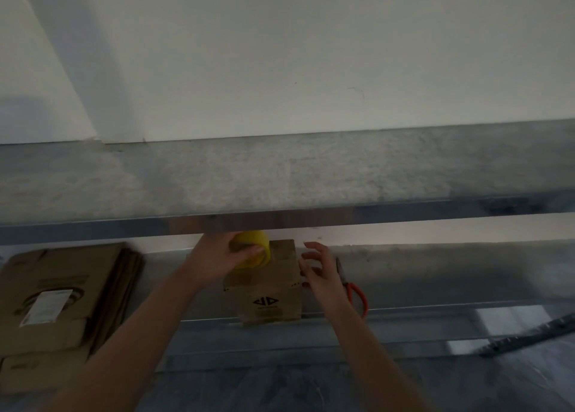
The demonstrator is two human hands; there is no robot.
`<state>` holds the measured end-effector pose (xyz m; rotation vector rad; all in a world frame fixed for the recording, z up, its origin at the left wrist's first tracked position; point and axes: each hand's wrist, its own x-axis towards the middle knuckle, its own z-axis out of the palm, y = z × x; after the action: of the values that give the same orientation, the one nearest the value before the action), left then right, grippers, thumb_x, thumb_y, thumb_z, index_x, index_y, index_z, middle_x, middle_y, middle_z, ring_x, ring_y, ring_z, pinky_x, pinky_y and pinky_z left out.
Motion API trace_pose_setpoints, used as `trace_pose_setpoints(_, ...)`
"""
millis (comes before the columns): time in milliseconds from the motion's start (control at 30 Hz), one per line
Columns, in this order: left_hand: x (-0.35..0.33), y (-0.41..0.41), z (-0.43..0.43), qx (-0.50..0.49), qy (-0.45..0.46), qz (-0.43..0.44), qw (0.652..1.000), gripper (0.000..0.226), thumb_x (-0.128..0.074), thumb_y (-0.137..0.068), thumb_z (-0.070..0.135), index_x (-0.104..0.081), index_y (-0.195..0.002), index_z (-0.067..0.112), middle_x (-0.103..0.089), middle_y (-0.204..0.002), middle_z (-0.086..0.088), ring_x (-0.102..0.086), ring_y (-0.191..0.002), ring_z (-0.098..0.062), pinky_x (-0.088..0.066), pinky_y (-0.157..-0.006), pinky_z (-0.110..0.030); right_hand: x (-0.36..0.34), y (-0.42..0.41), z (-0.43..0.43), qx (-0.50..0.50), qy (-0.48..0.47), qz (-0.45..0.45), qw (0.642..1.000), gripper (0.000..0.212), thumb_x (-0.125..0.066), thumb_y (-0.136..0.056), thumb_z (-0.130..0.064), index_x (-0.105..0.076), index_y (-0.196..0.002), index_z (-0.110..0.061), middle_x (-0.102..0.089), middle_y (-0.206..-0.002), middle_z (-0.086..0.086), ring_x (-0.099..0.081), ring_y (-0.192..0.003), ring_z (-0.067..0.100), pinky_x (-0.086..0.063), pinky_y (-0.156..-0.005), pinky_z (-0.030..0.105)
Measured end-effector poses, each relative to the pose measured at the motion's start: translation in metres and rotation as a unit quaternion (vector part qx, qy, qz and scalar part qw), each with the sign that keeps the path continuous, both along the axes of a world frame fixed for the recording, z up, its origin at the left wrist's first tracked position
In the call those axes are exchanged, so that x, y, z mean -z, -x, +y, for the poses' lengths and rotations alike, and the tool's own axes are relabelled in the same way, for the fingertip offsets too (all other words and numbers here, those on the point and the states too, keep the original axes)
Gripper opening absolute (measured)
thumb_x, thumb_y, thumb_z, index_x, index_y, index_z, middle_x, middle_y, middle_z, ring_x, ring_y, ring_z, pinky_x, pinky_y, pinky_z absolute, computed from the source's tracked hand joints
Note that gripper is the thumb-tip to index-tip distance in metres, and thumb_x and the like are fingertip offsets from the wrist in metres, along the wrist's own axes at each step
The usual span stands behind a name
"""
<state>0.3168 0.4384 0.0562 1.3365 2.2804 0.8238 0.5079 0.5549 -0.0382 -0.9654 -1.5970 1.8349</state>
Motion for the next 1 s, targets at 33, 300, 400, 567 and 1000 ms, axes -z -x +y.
trace_pose_setpoints(33, 0.000, -0.001, 0.000, -0.001, 0.004, -0.001, 1.000, 0.043, -0.069, -0.079, 0.052, -0.063, -0.116, 0.032, -0.066, -0.108, 0.010, -0.059, -0.097, -0.008, -0.041, -0.077, -0.023, 0.000, -0.001, -0.001, 0.001, -0.032, -0.013, 0.999, 0.028, -0.057, -0.098, -0.015, -0.056, -0.114, -0.039, -0.063, -0.113, -0.005, -0.065, -0.102, 0.021, -0.059, -0.084, 0.047)
trace_pose_setpoints(300, -0.002, -0.006, -0.003, -0.002, -0.019, 0.013, 1.000, 0.053, -0.071, -0.079, 0.049, -0.062, -0.126, 0.026, -0.067, -0.113, 0.005, -0.061, -0.101, -0.012, -0.049, -0.088, -0.031, 0.004, -0.018, -0.023, -0.071, -0.036, -0.013, 0.997, 0.055, -0.059, -0.093, -0.044, -0.046, -0.145, -0.030, -0.052, -0.143, -0.008, -0.048, -0.133, 0.009, -0.041, -0.112, 0.040)
trace_pose_setpoints(400, -0.004, -0.006, -0.005, 0.000, -0.033, 0.005, 0.999, 0.050, -0.073, -0.078, 0.046, -0.063, -0.123, 0.027, -0.068, -0.109, 0.008, -0.061, -0.099, -0.009, -0.049, -0.085, -0.026, -0.001, -0.015, -0.024, -0.083, -0.084, -0.075, 0.990, 0.072, -0.067, -0.084, -0.056, -0.038, -0.148, -0.039, -0.045, -0.147, -0.010, -0.041, -0.137, 0.009, -0.041, -0.112, 0.038)
trace_pose_setpoints(567, -0.013, -0.003, -0.015, 0.017, -0.055, -0.085, 0.995, 0.040, -0.068, -0.070, 0.052, -0.065, -0.106, 0.035, -0.070, -0.093, 0.014, -0.064, -0.087, 0.001, -0.042, -0.069, -0.009, -0.012, -0.006, -0.007, -0.094, -0.140, -0.114, 0.979, 0.067, -0.073, -0.078, -0.052, -0.048, -0.139, -0.039, -0.055, -0.135, -0.015, -0.050, -0.125, 0.004, -0.048, -0.105, 0.040)
trace_pose_setpoints(1000, -0.011, -0.001, -0.017, 0.010, -0.048, 0.019, 0.999, 0.044, -0.069, -0.076, 0.055, -0.063, -0.112, 0.030, -0.065, -0.098, 0.014, -0.059, -0.087, -0.001, -0.043, -0.072, -0.018, -0.013, 0.006, -0.036, -0.040, -0.189, -0.127, 0.973, 0.061, -0.065, -0.086, -0.051, -0.040, -0.142, -0.045, -0.057, -0.129, -0.017, -0.056, -0.116, 0.004, -0.050, -0.099, 0.033)
